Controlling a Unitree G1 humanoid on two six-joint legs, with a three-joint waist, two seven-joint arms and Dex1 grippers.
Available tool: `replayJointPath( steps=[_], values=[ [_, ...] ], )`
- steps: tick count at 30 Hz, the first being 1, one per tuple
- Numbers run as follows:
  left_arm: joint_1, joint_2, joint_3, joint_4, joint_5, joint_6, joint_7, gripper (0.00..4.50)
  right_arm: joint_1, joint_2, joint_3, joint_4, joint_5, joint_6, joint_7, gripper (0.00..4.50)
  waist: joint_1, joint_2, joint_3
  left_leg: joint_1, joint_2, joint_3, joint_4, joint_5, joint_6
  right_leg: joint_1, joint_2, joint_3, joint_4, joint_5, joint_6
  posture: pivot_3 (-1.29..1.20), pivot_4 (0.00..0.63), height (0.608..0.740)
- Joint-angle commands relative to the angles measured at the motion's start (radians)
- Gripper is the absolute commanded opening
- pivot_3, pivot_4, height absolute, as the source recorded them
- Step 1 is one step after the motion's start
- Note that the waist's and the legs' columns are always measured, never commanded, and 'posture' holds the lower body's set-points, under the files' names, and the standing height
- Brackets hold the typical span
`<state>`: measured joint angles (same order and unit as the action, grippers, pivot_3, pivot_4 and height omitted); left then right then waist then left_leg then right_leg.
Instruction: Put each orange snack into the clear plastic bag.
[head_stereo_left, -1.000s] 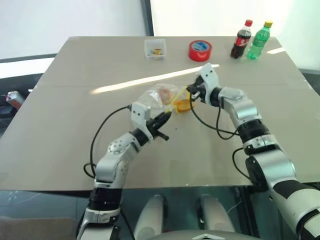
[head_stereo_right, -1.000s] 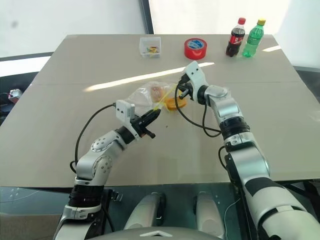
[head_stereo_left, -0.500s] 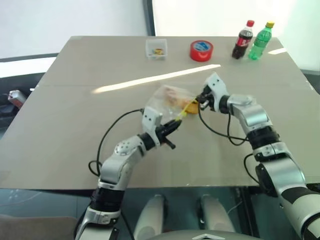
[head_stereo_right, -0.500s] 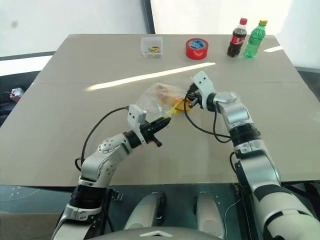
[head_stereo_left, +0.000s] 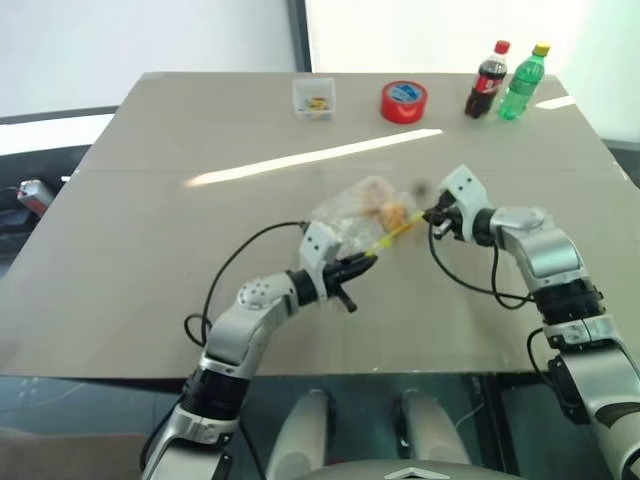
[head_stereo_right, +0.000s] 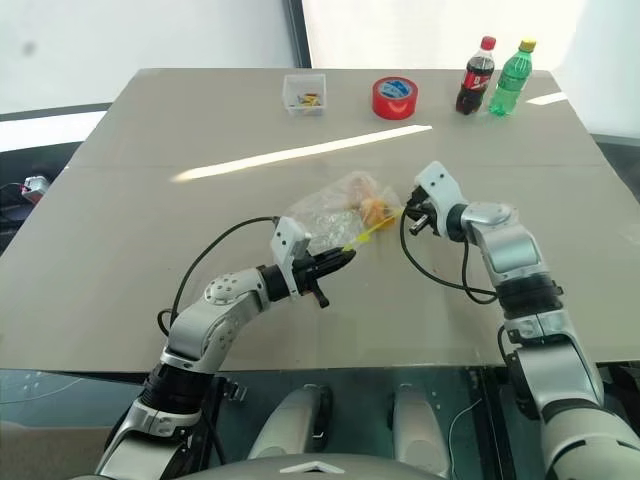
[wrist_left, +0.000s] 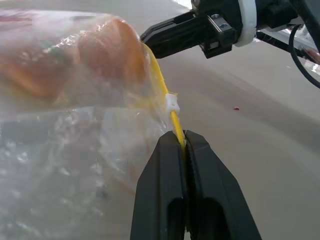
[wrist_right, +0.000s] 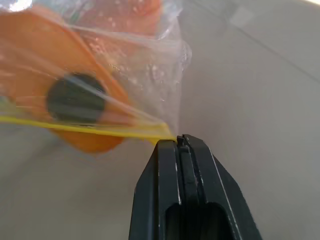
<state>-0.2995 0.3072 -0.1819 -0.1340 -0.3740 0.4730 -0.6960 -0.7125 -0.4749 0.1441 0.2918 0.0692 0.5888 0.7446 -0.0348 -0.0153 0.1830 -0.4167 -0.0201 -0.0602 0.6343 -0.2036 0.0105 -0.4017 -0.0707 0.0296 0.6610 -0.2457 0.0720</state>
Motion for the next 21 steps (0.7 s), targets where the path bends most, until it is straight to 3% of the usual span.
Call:
replayJointPath(
  steps=[1, 10, 21],
  values=[
    [-0.008, 0.004, -0.006, -0.004, 0.007, -0.023, -0.024, 0.00, 0.026, -0.038, -0.019, -0.057, -0.016, 0.028, -0.024, 0.06, -0.002, 0.000, 0.000, 0.000, 0.000, 0.000, 0.000, 0.000, 0.000, 0.000, 0.000, 0.000, 0.000, 0.000, 0.000, 0.00, 0.150, 0.740],
    [-0.010, 0.016, -0.010, 0.015, 0.030, -0.030, -0.040, 0.00, 0.078, -0.014, 0.050, -0.184, 0.012, 0.079, 0.028, 0.06, -0.002, 0.000, 0.000, 0.000, 0.000, -0.001, 0.000, 0.000, 0.000, 0.000, 0.000, 0.000, 0.000, 0.000, 0.000, 0.00, 0.150, 0.740],
    [-0.027, 0.049, 0.005, 0.105, 0.128, -0.097, 0.001, 0.00, 0.001, 0.078, 0.050, -0.222, 0.078, 0.126, 0.026, 0.06, -0.001, 0.000, 0.000, 0.000, 0.000, -0.002, 0.000, 0.000, 0.000, 0.000, 0.000, 0.000, 0.000, 0.000, 0.000, 0.00, 0.150, 0.740]
  ],
)
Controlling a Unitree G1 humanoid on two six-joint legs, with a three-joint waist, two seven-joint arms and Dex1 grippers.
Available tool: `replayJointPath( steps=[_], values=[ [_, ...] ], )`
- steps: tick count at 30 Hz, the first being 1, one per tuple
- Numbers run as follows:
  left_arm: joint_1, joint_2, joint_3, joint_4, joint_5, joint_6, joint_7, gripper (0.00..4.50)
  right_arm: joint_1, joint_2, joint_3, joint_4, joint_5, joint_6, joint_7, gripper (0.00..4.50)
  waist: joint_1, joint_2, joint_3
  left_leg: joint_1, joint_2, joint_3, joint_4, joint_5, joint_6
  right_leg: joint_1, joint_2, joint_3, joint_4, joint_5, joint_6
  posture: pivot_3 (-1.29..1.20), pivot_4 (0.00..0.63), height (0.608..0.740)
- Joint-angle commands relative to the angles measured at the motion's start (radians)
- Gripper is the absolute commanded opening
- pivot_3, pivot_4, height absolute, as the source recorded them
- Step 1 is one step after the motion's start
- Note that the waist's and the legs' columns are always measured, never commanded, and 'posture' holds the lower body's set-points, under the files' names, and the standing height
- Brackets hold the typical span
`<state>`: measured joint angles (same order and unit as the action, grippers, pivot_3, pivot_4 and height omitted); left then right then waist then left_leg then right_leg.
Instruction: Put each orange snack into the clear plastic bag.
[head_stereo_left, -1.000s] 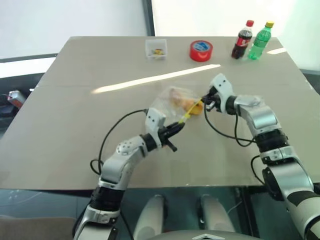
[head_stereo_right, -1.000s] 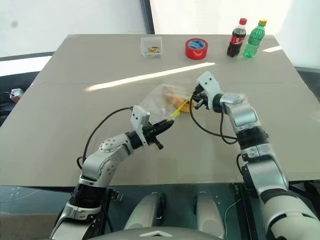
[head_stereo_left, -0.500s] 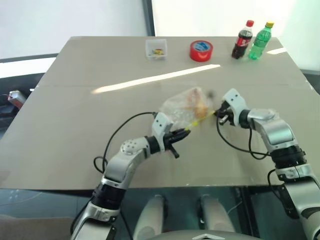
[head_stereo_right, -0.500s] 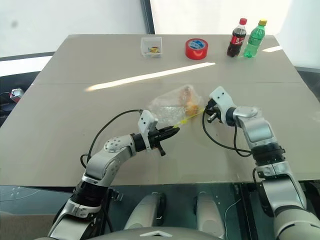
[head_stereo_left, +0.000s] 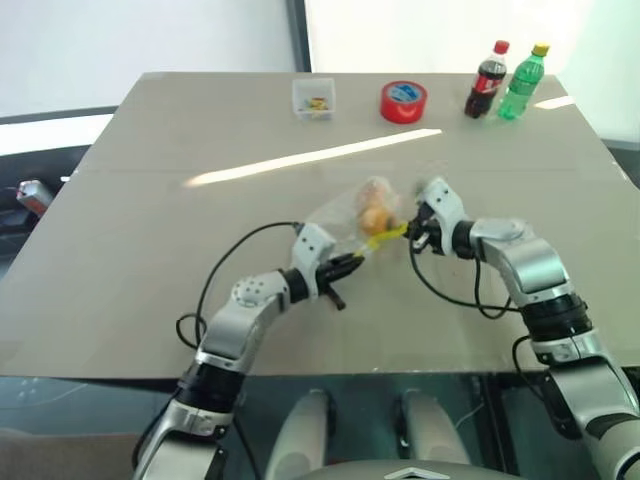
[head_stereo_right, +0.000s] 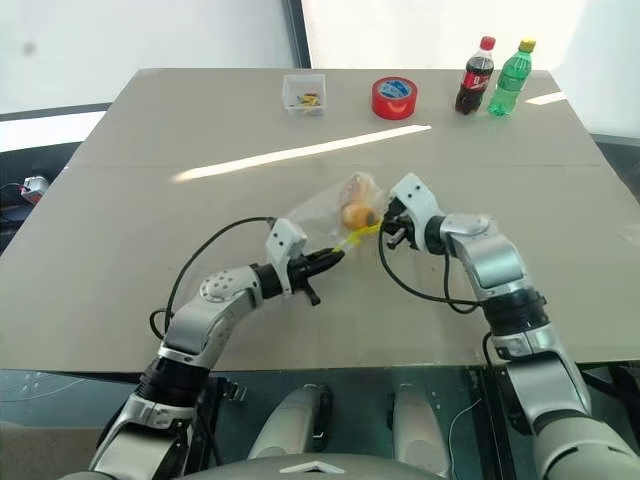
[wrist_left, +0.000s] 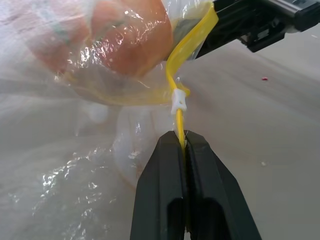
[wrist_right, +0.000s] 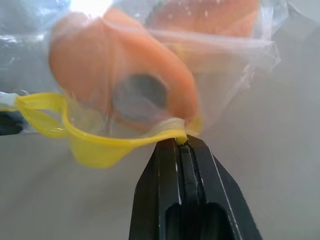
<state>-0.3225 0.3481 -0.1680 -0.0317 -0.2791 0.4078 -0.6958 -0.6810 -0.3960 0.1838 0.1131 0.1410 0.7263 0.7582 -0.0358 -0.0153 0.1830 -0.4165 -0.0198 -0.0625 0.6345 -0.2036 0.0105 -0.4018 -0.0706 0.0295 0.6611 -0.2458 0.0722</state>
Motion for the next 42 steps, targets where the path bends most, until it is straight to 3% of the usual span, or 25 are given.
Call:
replayJointPath(
  steps=[1, 5, 16, 23, 31, 35, 42],
  values=[
    [0.000, 0.006, -0.015, 0.002, 0.038, -0.031, -0.002, 0.00, -0.027, -0.002, 0.032, -0.038, -0.006, -0.018, 0.016, 0.06, 0.000, 0.000, 0.000, 0.000, 0.000, 0.000, 0.000, 0.000, 0.000, 0.000, 0.000, 0.000, 0.000, 0.000, 0.000, 0.00, 0.150, 0.740],
    [0.008, -0.001, -0.040, -0.005, 0.055, -0.034, -0.014, 0.00, -0.015, 0.005, 0.078, -0.059, -0.007, -0.014, 0.041, 0.06, 0.001, 0.000, 0.000, 0.000, 0.000, 0.000, 0.000, 0.000, 0.000, 0.000, 0.000, 0.000, 0.000, 0.000, 0.000, 0.00, 0.150, 0.740],
    [-0.064, -0.072, -0.016, -0.027, 0.001, 0.030, -0.019, 0.00, -0.084, -0.061, -0.052, -0.280, 0.194, 0.234, 0.101, 0.06, 0.004, 0.000, 0.000, 0.000, 0.000, -0.001, 0.000, 0.000, 0.000, 0.000, 0.000, 0.000, 0.000, 0.000, 0.000, 0.00, 0.150, 0.740],
    [-0.154, -0.120, 0.066, -0.093, -0.118, 0.128, 0.007, 0.00, -0.120, -0.241, -0.111, -0.339, 0.283, 0.319, 0.166, 0.06, 0.007, 0.000, 0.000, -0.001, 0.000, -0.002, 0.000, 0.000, 0.000, 0.000, 0.000, -0.001, 0.000, 0.000, 0.000, 0.00, 0.150, 0.740],
    [-0.258, -0.211, 0.229, -0.208, -0.392, 0.344, 0.116, 0.00, -0.128, -0.475, -0.067, -0.292, 0.266, 0.262, 0.294, 0.06, 0.010, -0.001, 0.000, -0.002, 0.000, 0.001, 0.001, 0.000, 0.000, 0.000, 0.000, -0.002, -0.002, 0.000, 0.000, 0.00, 0.150, 0.740],
    [-0.257, -0.201, 0.260, -0.214, -0.432, 0.377, 0.154, 0.00, -0.176, -0.484, -0.060, -0.207, 0.231, 0.213, 0.288, 0.06, 0.001, -0.001, 0.001, -0.002, 0.000, 0.002, 0.001, 0.000, 0.000, 0.000, 0.000, -0.002, -0.002, 0.000, 0.000, 0.00, 0.150, 0.740],
    [-0.219, -0.150, 0.294, -0.194, -0.446, 0.381, 0.178, 0.00, -0.227, -0.405, -0.090, -0.057, 0.168, 0.146, 0.165, 0.06, 0.004, -0.001, 0.001, -0.002, 0.000, 0.003, 0.001, 0.000, 0.000, 0.000, 0.000, -0.001, -0.002, 0.000, 0.000, 0.00, 0.150, 0.740]
  ],
)
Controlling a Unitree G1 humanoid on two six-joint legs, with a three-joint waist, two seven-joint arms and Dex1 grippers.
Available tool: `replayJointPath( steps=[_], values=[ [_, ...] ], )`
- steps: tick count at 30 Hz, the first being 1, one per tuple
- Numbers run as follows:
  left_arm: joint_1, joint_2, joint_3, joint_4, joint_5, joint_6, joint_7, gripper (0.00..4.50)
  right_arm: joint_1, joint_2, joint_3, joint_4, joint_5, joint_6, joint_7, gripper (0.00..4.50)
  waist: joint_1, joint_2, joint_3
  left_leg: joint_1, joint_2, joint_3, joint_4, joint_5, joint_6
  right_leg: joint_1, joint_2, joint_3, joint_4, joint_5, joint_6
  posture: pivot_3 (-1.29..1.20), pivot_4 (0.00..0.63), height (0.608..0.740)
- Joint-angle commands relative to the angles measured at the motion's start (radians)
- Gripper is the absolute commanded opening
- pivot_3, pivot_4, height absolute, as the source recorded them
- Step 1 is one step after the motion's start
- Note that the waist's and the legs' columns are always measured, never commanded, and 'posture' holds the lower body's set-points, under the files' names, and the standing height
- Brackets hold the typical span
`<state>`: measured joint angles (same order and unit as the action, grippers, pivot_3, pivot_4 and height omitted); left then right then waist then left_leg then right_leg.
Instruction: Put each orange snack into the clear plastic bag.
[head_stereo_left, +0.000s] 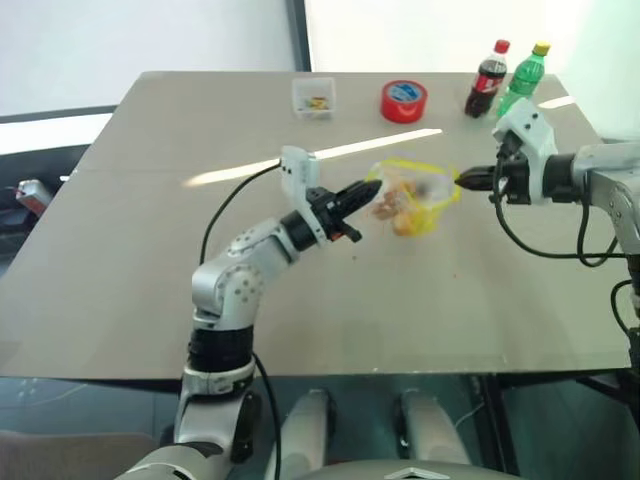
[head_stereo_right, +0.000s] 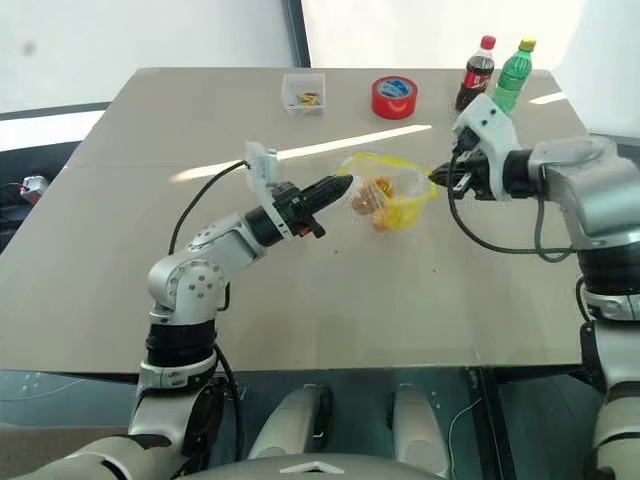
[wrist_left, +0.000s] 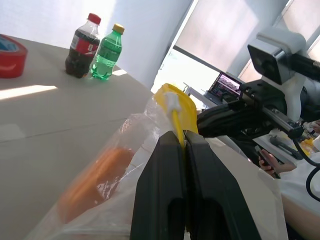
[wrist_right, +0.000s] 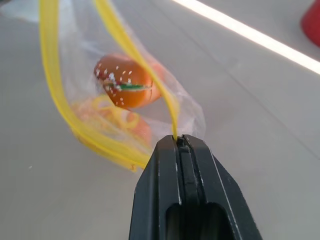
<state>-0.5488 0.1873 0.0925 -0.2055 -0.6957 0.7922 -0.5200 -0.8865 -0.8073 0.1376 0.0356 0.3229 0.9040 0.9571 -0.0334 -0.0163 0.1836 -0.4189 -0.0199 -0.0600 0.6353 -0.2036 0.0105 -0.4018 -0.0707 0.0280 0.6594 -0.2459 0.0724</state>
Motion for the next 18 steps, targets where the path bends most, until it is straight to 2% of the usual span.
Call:
replayJointPath(
  steps=[1, 4, 7, 8, 9, 10, 14, 18],
  values=[
    [0.023, 0.021, 0.029, -0.013, -0.023, -0.005, -0.003, 0.00, -0.011, 0.012, -0.046, 0.029, -0.020, -0.049, -0.042, 0.06, 0.002, 0.000, 0.000, 0.000, 0.000, 0.000, 0.000, 0.000, 0.000, 0.000, 0.000, 0.000, 0.000, 0.000, 0.000, 0.00, 0.150, 0.740],
    [0.064, 0.045, 0.018, 0.006, -0.006, -0.013, -0.019, 0.00, 0.032, 0.020, -0.057, 0.014, -0.003, -0.106, -0.018, 0.06, 0.006, 0.000, 0.000, -0.001, 0.000, 0.000, 0.000, 0.000, 0.000, 0.000, 0.000, 0.000, -0.001, 0.000, 0.000, 0.00, 0.150, 0.740],
    [0.084, 0.056, 0.016, 0.018, -0.006, -0.020, -0.027, 0.00, 0.070, 0.022, -0.071, -0.009, 0.005, -0.118, -0.031, 0.93, 0.015, 0.000, 0.000, -0.001, 0.000, 0.000, 0.000, 0.000, 0.000, 0.000, 0.000, 0.000, -0.002, 0.000, 0.000, 0.00, 0.150, 0.740],
    [0.087, 0.061, 0.016, 0.022, -0.006, -0.023, -0.031, 0.00, 0.091, 0.010, -0.062, -0.022, -0.011, -0.142, -0.026, 1.07, 0.020, 0.000, 0.000, -0.001, 0.000, 0.000, 0.000, 0.000, 0.000, 0.000, 0.000, 0.000, -0.002, 0.000, 0.000, 0.00, 0.150, 0.740],
    [0.089, 0.065, 0.016, 0.024, -0.005, -0.025, -0.034, 0.00, 0.109, -0.001, -0.056, -0.032, -0.021, -0.163, -0.016, 1.70, 0.021, 0.000, 0.000, -0.001, 0.000, 0.000, 0.000, 0.000, 0.000, 0.000, 0.000, 0.000, -0.002, 0.000, 0.000, 0.00, 0.150, 0.740],
    [0.090, 0.068, 0.016, 0.026, -0.005, -0.027, -0.037, 0.00, 0.125, -0.008, -0.053, -0.038, -0.029, -0.188, -0.007, 2.04, 0.022, 0.000, 0.000, -0.001, 0.000, 0.000, 0.000, 0.000, 0.000, 0.000, 0.000, -0.001, -0.002, 0.000, 0.000, 0.00, 0.150, 0.740],
    [0.093, 0.080, 0.012, 0.032, -0.001, -0.032, -0.047, 0.00, 0.190, -0.023, -0.018, -0.034, -0.093, -0.346, 0.023, 2.04, 0.021, 0.000, 0.000, -0.001, 0.000, 0.000, 0.000, 0.000, 0.000, 0.000, 0.000, -0.001, -0.002, 0.000, 0.000, 0.00, 0.150, 0.740],
    [0.095, 0.091, 0.003, 0.029, 0.006, -0.035, -0.058, 0.00, 0.155, 0.031, 0.016, 0.063, -0.164, -0.441, -0.010, 2.04, 0.013, 0.000, 0.000, 0.000, 0.000, 0.001, 0.000, 0.000, 0.000, 0.000, 0.000, 0.000, -0.001, 0.000, 0.000, 0.00, 0.150, 0.740]
  ],
)
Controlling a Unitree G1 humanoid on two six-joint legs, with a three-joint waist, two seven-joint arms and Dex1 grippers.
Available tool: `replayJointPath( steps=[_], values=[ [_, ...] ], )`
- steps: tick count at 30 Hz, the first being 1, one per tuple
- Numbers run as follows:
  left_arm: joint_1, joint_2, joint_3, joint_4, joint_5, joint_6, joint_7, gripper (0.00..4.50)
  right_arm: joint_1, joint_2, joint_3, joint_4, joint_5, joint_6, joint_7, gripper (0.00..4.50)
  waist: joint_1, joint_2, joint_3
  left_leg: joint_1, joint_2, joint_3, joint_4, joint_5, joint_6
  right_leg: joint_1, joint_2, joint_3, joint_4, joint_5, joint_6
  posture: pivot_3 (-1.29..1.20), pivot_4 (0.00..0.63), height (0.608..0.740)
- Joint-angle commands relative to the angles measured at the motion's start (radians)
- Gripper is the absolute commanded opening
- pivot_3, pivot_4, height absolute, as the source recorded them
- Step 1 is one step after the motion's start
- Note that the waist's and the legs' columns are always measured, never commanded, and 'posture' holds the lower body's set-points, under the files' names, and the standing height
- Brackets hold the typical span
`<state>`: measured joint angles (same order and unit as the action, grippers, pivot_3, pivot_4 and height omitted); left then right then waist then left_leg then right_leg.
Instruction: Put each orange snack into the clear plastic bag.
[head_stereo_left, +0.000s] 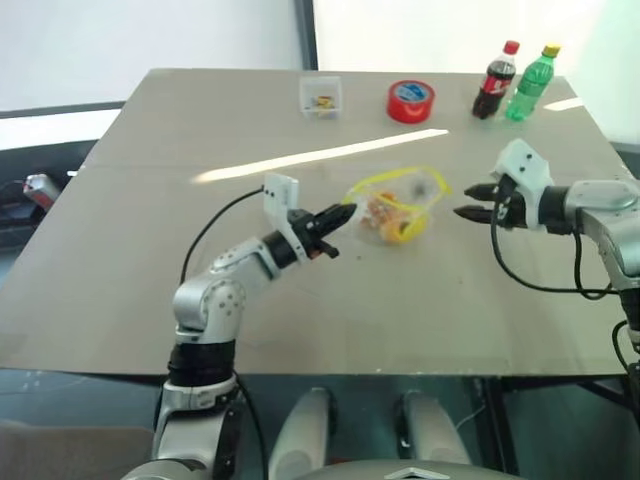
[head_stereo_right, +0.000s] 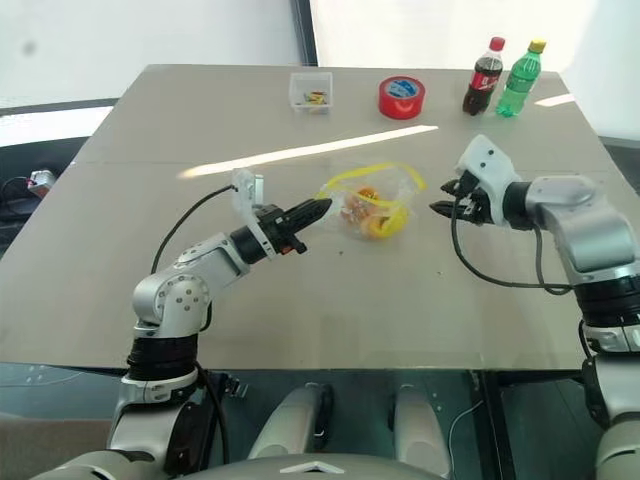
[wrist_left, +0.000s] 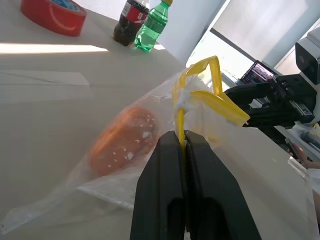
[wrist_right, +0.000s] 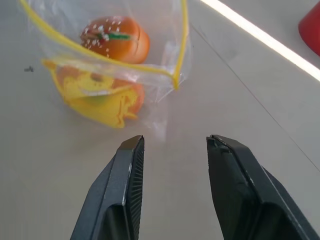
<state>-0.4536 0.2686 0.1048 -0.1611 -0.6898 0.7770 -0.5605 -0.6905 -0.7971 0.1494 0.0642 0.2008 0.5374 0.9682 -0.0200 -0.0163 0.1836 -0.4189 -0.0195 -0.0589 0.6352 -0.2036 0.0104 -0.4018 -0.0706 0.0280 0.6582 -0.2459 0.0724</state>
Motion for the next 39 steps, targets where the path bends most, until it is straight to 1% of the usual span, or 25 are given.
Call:
replayJointPath(
  steps=[1, 9, 16, 17, 18, 20, 21, 26, 30, 36, 39],
  values=[
    [0.000, 0.012, -0.011, -0.017, 0.002, -0.021, -0.021, 0.00, -0.050, 0.029, 0.005, 0.048, -0.052, -0.087, -0.024, 2.04, 0.000, 0.000, 0.000, 0.000, 0.000, 0.000, 0.000, 0.000, 0.000, 0.000, 0.000, 0.000, 0.001, 0.000, 0.000, 0.00, 0.150, 0.740],
    [0.013, 0.027, -0.027, -0.029, 0.008, -0.033, -0.031, 0.00, -0.112, 0.067, 0.027, 0.137, -0.099, -0.187, 0.020, 2.04, 0.006, 0.000, 0.000, 0.000, 0.000, 0.000, 0.000, 0.000, 0.000, 0.000, 0.000, 0.000, 0.000, 0.000, 0.000, 0.00, 0.150, 0.740],
    [0.020, 0.028, -0.029, -0.028, 0.009, -0.042, -0.024, 0.00, -0.118, 0.069, 0.021, 0.093, -0.092, -0.200, 0.080, 2.04, 0.006, 0.000, 0.000, 0.000, 0.000, -0.001, 0.000, 0.000, 0.000, 0.000, 0.000, 0.000, 0.000, 0.000, 0.000, 0.00, 0.150, 0.740],
    [0.020, 0.027, -0.031, -0.025, 0.012, -0.044, -0.025, 0.00, -0.118, 0.069, 0.018, 0.091, -0.095, -0.204, 0.081, 1.53, 0.006, 0.000, 0.000, 0.000, 0.000, -0.001, 0.000, 0.000, 0.000, 0.000, 0.000, 0.000, 0.000, 0.000, 0.000, 0.00, 0.150, 0.740],
    [0.021, 0.027, -0.032, -0.023, 0.013, -0.045, -0.025, 0.00, -0.118, 0.069, 0.016, 0.089, -0.096, -0.207, 0.083, 1.21, 0.006, 0.000, 0.000, 0.000, 0.000, -0.001, 0.000, 0.000, 0.000, 0.000, 0.000, 0.000, 0.000, 0.000, 0.000, 0.00, 0.150, 0.740],
    [0.021, 0.029, -0.034, -0.017, 0.018, -0.049, -0.029, 0.00, -0.118, 0.066, 0.013, 0.083, -0.096, -0.209, 0.086, 0.25, 0.006, 0.000, 0.000, 0.000, 0.000, -0.001, 0.000, 0.000, 0.000, 0.000, 0.000, 0.000, 0.000, 0.000, 0.000, 0.00, 0.150, 0.740],
    [0.020, 0.030, -0.035, -0.014, 0.020, -0.051, -0.031, 0.00, -0.117, 0.064, 0.011, 0.079, -0.095, -0.208, 0.088, 0.04, 0.006, 0.000, 0.000, 0.000, 0.000, -0.001, 0.000, 0.000, 0.000, 0.000, 0.000, 0.000, 0.000, 0.000, 0.000, 0.00, 0.150, 0.740],
    [0.013, 0.029, -0.036, -0.004, 0.030, -0.056, -0.039, 0.00, -0.113, 0.059, 0.005, 0.067, -0.097, -0.198, 0.088, 0.04, 0.006, 0.000, 0.000, 0.000, 0.000, -0.001, 0.000, 0.000, 0.000, 0.000, 0.000, 0.000, 0.000, 0.000, 0.000, 0.00, 0.150, 0.740],
    [0.001, 0.048, -0.047, 0.002, 0.056, -0.076, -0.056, 0.00, -0.110, 0.040, -0.003, 0.045, -0.093, -0.165, 0.091, 0.04, 0.006, 0.000, 0.000, 0.000, 0.000, -0.001, 0.000, 0.000, 0.000, 0.000, 0.000, 0.000, 0.000, 0.000, 0.000, 0.00, 0.150, 0.740],
    [-0.108, 0.123, -0.055, -0.024, 0.105, -0.114, -0.085, 0.00, -0.182, -0.080, -0.074, 0.000, -0.035, -0.044, 0.156, 0.04, 0.009, 0.000, 0.001, -0.001, -0.001, -0.001, 0.000, 0.000, 0.000, 0.000, -0.001, 0.000, 0.000, 0.000, 0.000, 0.00, 0.150, 0.740],
    [-0.158, 0.147, -0.078, -0.038, 0.114, -0.103, -0.099, 0.00, -0.216, -0.136, -0.083, -0.005, -0.030, -0.032, 0.186, 0.04, 0.008, 0.000, 0.001, -0.001, -0.001, -0.001, 0.000, 0.000, 0.000, 0.000, -0.001, 0.000, -0.001, 0.000, 0.000, 0.00, 0.150, 0.740]
  ],
)
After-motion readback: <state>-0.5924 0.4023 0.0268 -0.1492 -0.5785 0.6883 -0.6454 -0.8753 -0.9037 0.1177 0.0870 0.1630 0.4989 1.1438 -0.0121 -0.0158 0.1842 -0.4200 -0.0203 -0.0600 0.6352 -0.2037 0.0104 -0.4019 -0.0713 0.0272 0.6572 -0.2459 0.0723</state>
